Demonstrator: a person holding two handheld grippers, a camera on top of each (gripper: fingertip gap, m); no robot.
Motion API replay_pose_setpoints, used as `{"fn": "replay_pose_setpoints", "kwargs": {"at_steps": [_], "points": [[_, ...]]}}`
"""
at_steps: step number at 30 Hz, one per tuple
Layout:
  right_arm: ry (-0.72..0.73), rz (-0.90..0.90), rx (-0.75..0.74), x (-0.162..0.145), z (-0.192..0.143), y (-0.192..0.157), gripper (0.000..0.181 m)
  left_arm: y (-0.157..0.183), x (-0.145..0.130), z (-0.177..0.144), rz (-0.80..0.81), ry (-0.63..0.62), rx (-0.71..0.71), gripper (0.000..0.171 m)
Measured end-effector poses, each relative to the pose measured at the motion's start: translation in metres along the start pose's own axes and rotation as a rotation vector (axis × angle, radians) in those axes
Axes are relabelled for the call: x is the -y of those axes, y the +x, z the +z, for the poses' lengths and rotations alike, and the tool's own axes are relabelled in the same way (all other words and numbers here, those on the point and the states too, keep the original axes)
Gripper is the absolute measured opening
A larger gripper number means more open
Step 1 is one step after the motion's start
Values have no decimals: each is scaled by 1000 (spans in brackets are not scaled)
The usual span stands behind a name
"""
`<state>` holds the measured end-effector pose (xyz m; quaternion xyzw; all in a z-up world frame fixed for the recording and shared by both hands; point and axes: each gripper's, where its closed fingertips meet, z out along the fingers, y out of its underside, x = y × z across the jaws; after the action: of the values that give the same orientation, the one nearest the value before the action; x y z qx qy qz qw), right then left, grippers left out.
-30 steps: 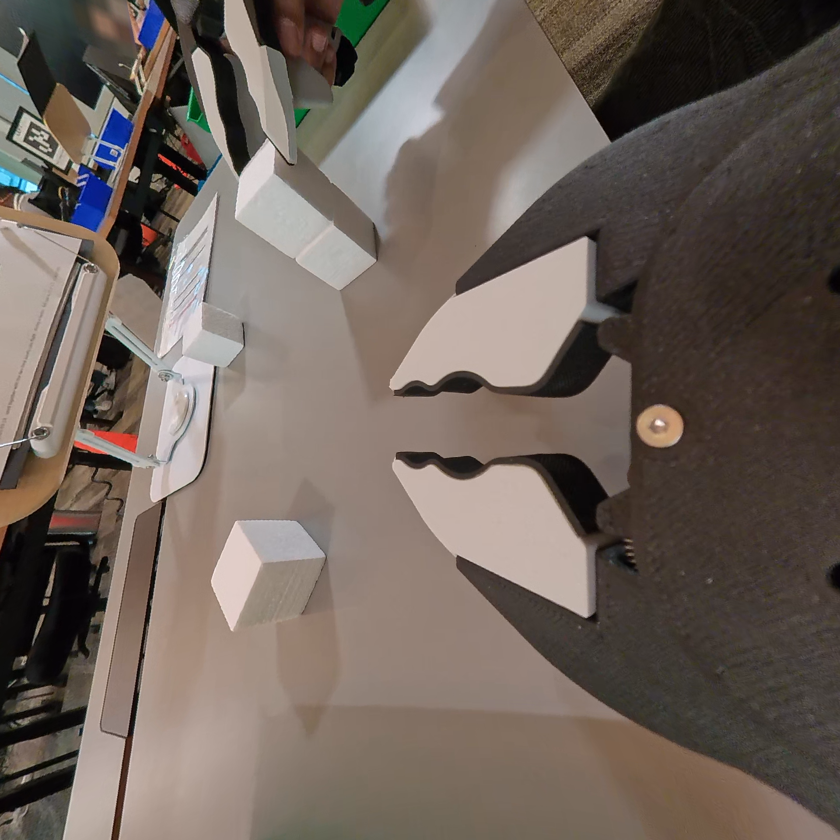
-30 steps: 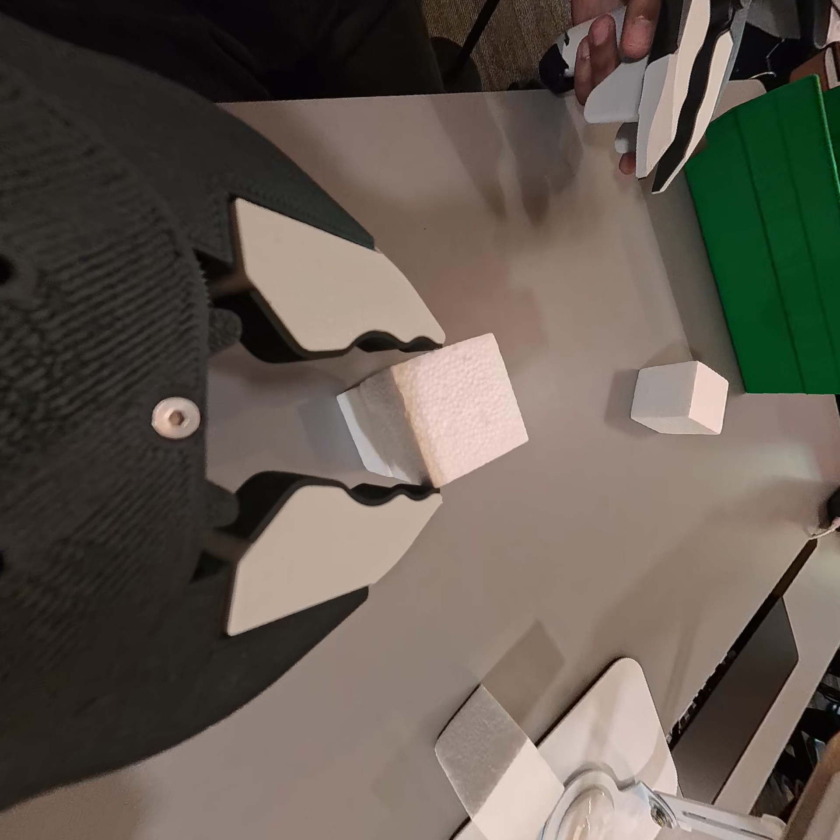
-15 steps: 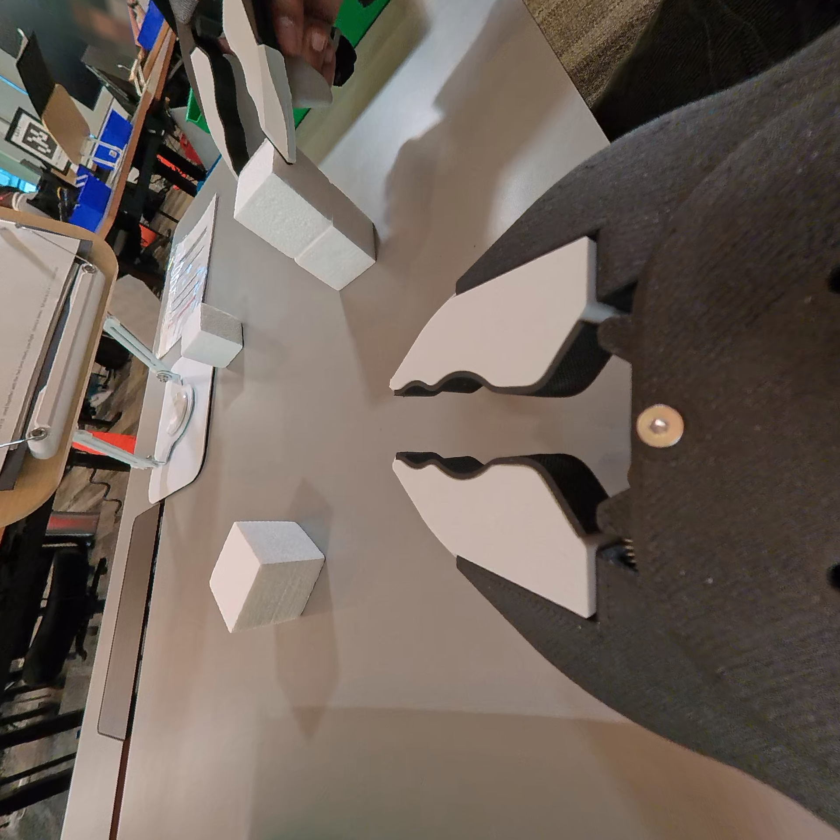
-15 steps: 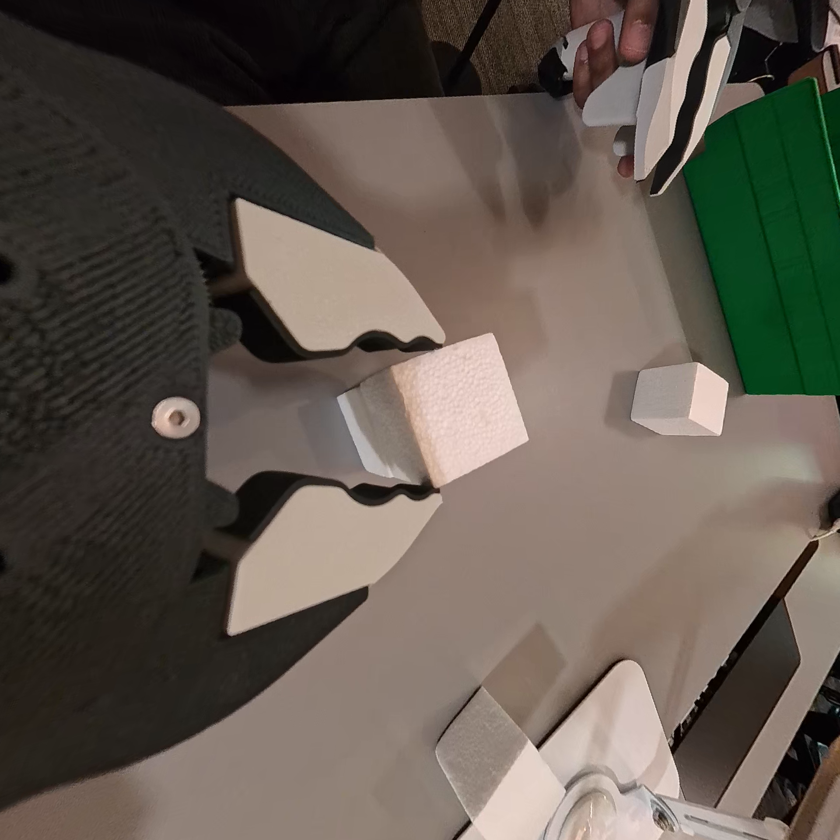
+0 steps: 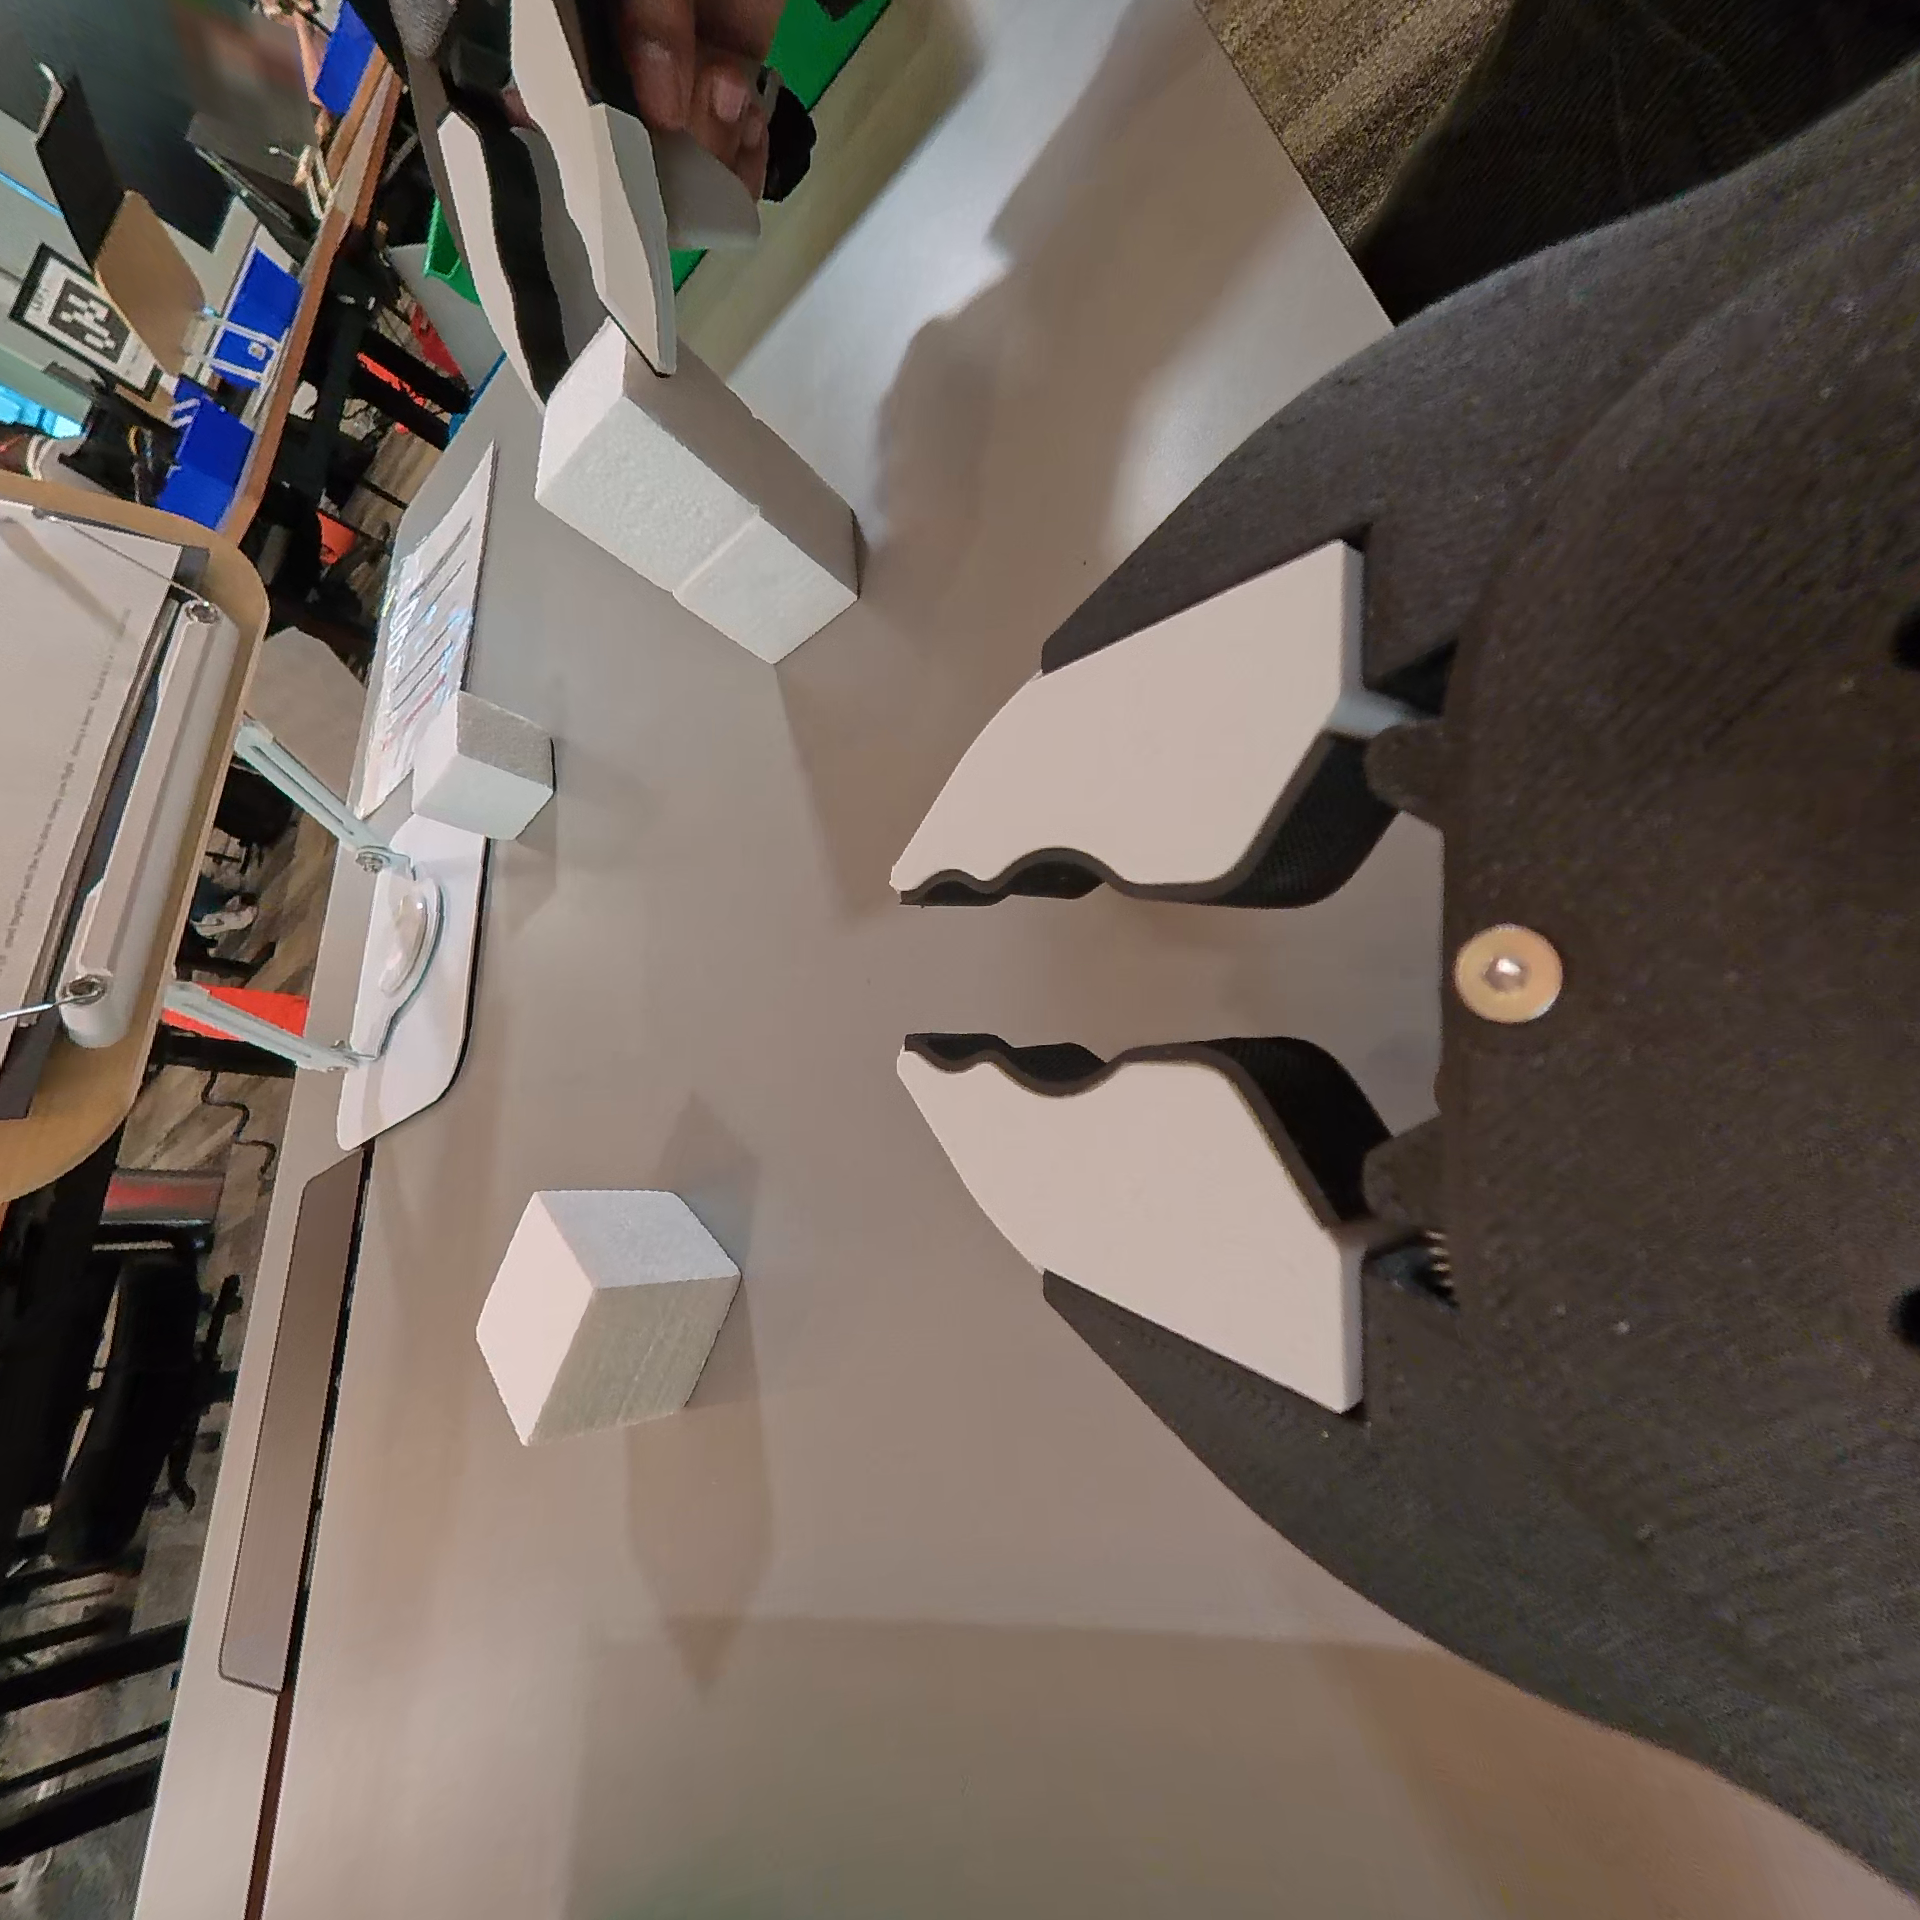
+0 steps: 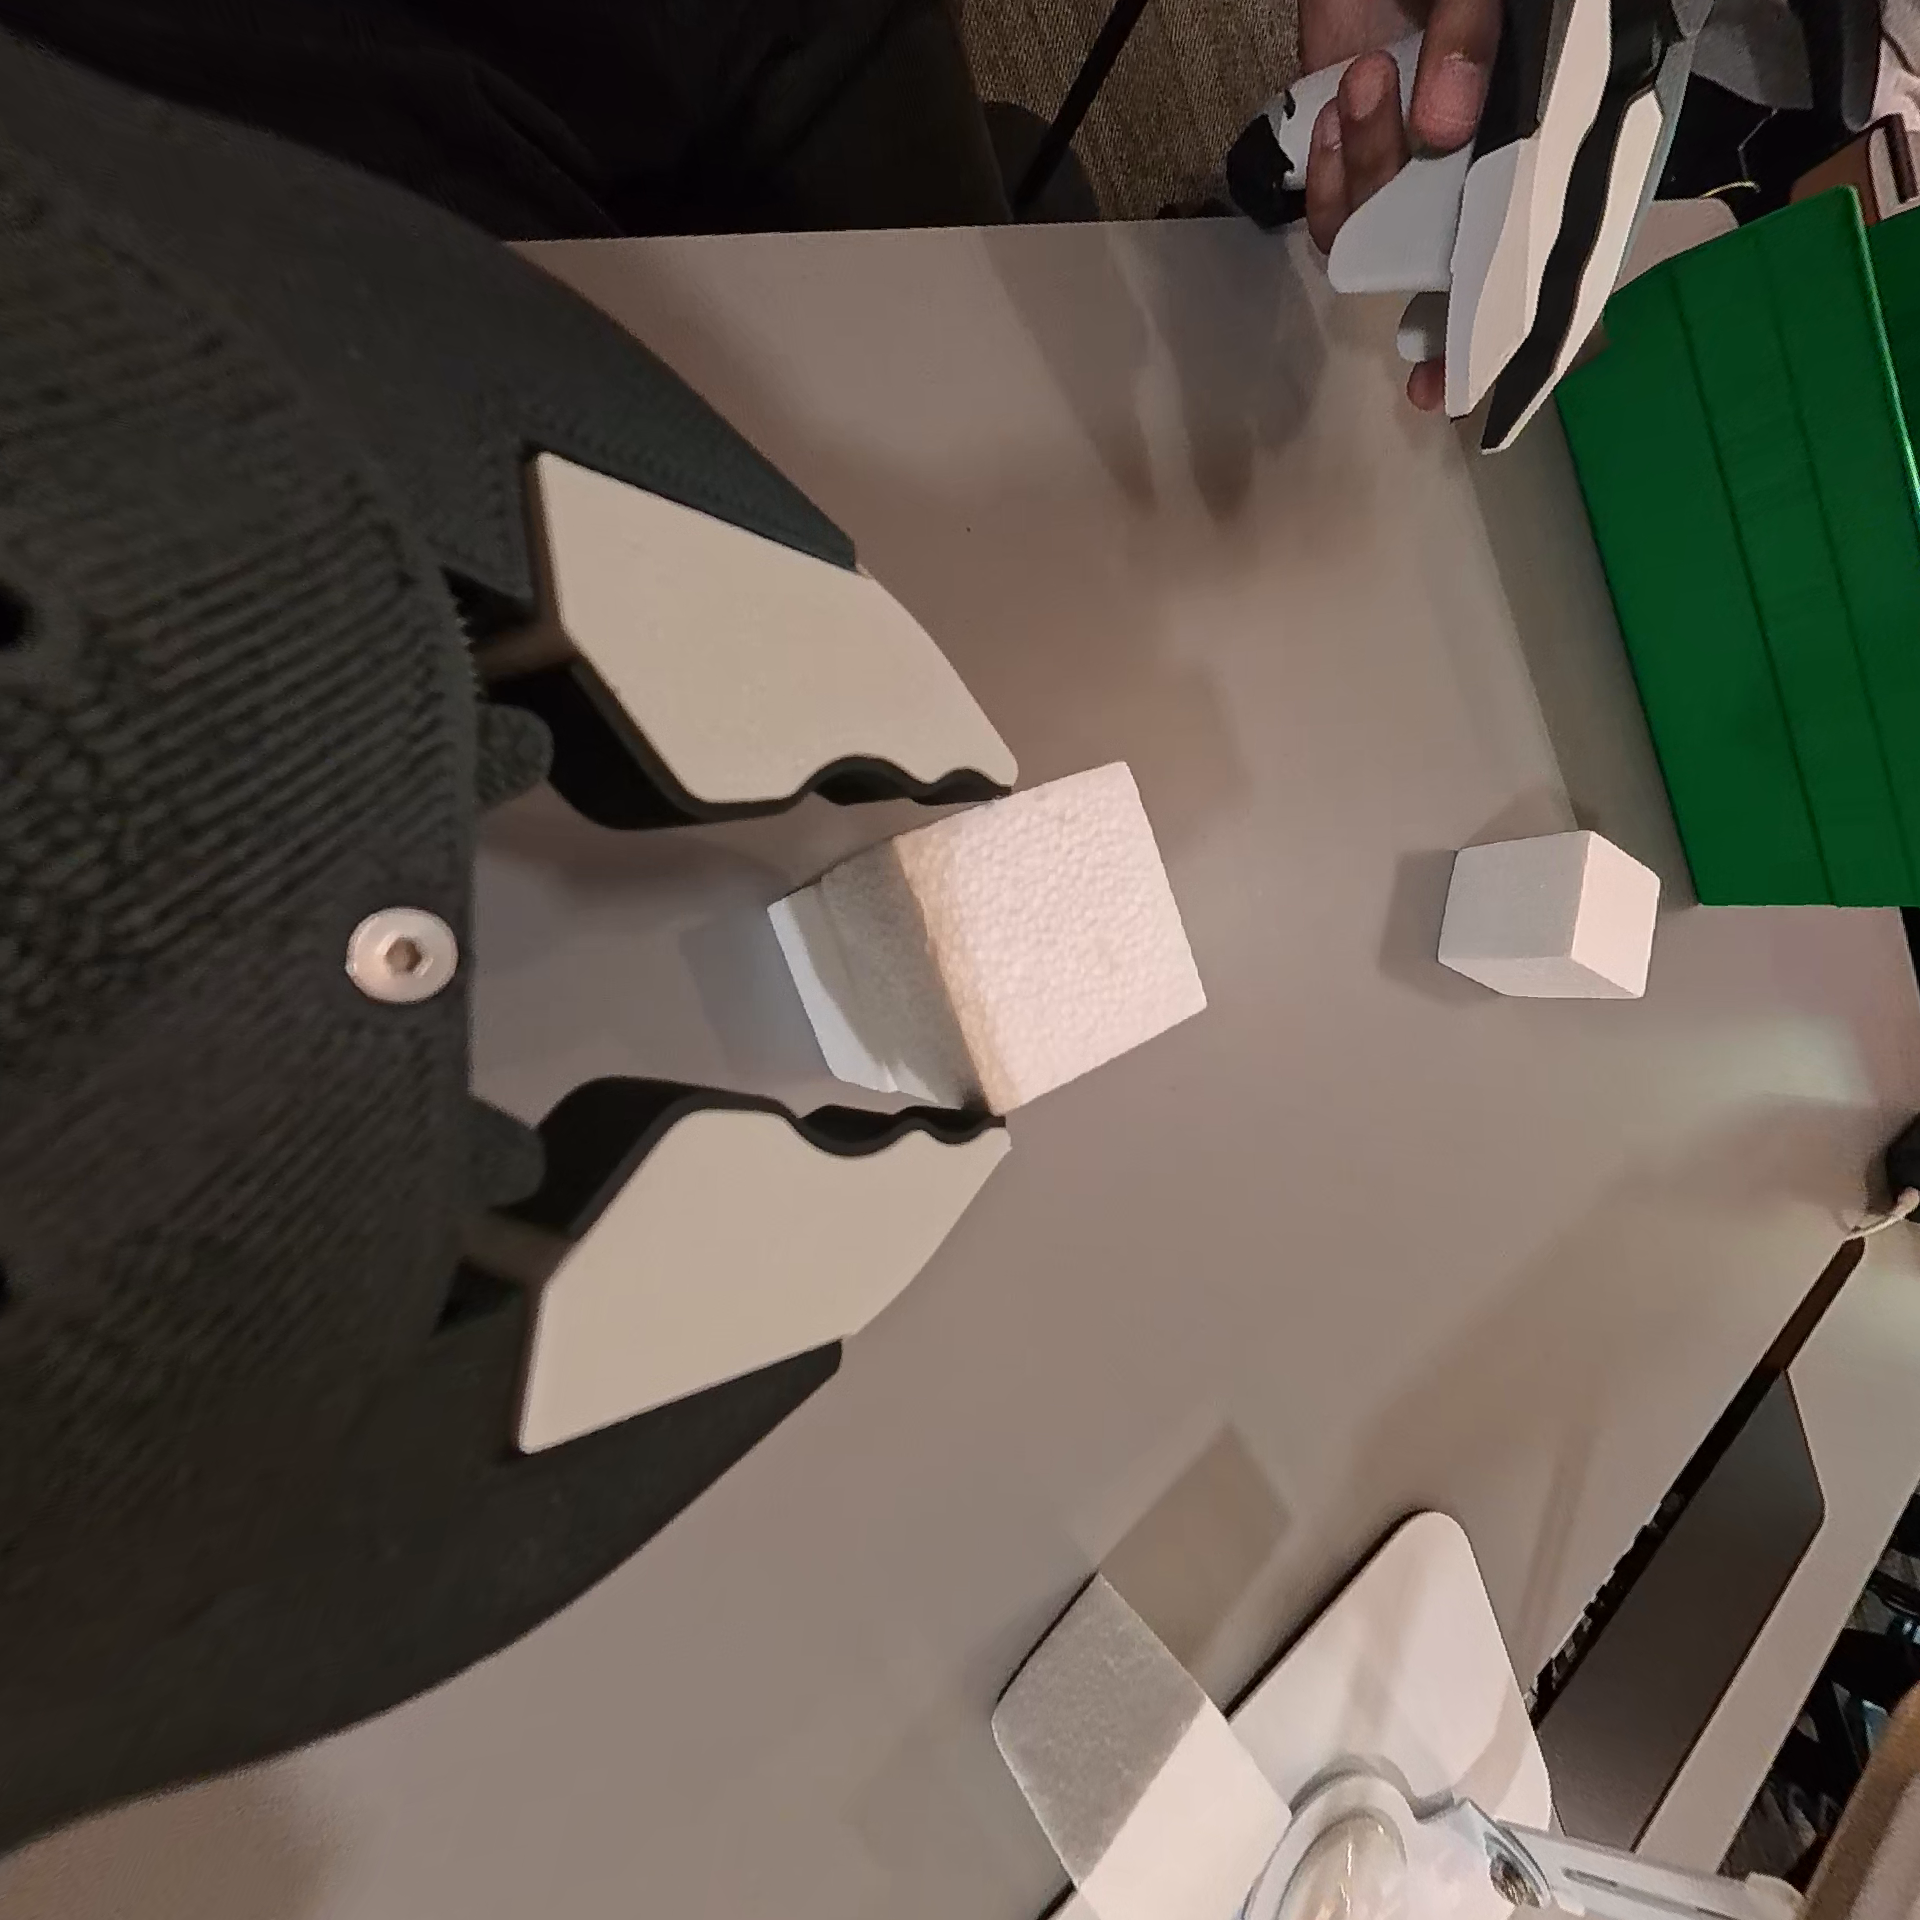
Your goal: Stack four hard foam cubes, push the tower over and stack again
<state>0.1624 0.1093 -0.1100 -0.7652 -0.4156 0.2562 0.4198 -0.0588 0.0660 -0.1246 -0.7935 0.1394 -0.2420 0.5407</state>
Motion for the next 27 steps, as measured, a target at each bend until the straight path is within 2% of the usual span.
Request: {"fn": "replay_pose_setpoints", "kwargs": {"at_steps": [8,12,16,27], "points": [[6,-3,15,0,0,-3,57,0,0,0,0,0,-1,24],[-6,-6,7,-2,2,-2,67,0,0,0,0,-2,-2,24],[-10,-7,5,-2,2,-2,68,1,-1,0,0,-5,-3,24],[-9,-18,-4,-2,1,-1,57,1,-1,1,2,-7,-3,24]]}}
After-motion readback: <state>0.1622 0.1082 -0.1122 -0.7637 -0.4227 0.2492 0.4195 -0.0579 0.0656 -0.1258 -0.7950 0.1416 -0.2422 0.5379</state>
